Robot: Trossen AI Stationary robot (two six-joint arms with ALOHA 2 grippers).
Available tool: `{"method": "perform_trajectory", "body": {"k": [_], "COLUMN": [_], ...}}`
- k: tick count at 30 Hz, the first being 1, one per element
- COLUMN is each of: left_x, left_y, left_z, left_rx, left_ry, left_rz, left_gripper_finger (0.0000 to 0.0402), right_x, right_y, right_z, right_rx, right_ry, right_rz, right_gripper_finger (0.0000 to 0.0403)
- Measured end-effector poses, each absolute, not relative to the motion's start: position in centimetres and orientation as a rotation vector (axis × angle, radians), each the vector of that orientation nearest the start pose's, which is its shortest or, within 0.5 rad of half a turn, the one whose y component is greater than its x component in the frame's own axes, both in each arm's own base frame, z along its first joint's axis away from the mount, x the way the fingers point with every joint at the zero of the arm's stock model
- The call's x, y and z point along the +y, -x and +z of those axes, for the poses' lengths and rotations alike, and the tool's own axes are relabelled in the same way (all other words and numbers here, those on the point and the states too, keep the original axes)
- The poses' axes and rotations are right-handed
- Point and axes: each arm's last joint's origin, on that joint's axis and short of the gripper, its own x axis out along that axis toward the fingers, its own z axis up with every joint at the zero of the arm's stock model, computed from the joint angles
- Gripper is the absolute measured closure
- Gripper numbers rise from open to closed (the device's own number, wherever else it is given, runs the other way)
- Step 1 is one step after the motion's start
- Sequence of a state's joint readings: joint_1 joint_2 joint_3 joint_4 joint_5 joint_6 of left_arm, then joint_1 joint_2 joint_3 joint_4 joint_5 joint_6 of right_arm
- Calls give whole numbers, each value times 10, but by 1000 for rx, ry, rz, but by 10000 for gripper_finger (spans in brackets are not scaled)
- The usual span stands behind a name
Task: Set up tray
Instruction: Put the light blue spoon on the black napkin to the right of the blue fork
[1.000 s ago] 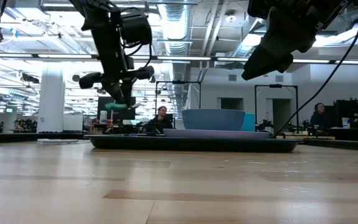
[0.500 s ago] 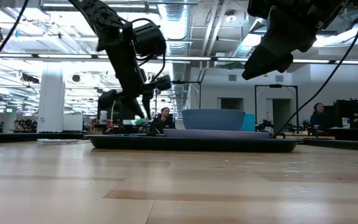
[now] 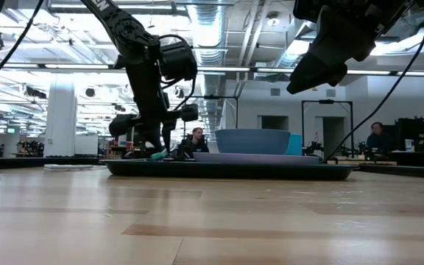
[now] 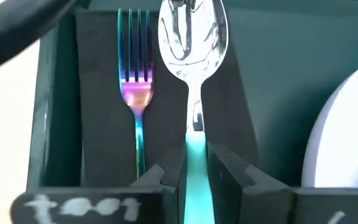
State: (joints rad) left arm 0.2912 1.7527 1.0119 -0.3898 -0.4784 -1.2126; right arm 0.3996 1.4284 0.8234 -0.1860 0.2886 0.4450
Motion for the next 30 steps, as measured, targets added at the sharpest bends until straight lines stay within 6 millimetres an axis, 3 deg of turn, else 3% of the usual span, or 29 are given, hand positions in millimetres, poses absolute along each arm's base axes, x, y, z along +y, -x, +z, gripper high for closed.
{"method": "perform_trajectory", "body": {"k": [30], "left_x": [110], "left_y": [-309], "left_z": [158], "left_rx": [573], "left_ry": [886], "left_rz": [1299], "left_gripper_finger": [367], "right_x": [103], "right_y": [-266], "right_z": [207], "right_rx": [748], "right_ry": [-157], "right_rz": [-62], "right_gripper_finger": [274]}}
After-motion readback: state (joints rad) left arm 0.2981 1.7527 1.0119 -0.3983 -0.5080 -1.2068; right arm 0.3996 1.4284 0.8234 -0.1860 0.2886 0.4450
